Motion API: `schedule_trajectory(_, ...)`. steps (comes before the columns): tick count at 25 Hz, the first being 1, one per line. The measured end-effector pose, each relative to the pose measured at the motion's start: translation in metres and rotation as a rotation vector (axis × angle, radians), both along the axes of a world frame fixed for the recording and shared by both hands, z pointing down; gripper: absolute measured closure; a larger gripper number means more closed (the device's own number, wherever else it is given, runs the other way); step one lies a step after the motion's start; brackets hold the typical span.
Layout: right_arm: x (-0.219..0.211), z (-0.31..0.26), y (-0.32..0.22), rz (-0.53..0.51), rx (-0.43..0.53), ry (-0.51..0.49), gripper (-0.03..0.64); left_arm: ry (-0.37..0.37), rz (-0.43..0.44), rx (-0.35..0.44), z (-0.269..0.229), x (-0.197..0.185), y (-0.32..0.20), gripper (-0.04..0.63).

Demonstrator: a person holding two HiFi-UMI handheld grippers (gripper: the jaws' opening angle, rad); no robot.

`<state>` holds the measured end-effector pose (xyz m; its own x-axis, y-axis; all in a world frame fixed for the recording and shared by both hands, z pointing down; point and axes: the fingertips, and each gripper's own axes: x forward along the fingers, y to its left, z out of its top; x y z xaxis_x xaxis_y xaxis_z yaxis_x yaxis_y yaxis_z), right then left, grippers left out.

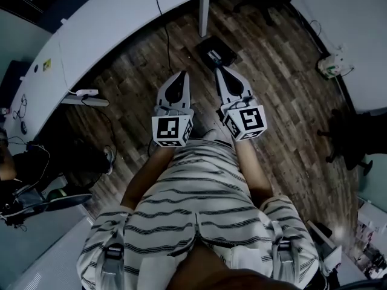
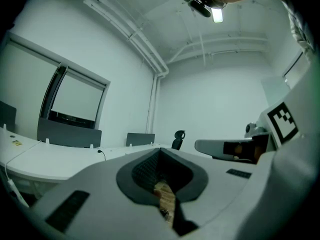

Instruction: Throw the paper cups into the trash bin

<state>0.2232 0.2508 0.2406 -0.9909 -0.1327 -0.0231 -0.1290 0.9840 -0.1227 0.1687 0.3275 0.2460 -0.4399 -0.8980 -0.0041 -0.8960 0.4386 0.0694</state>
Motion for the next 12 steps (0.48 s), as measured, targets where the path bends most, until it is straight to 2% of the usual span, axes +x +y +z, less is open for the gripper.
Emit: schedule_trajectory(12, -0.002, 0.013, -0.039, 0.016, -0.059, -0.002, 0.6, -0.002, 0.004, -0.065, 0.012, 0.0, -0.032, 0.571)
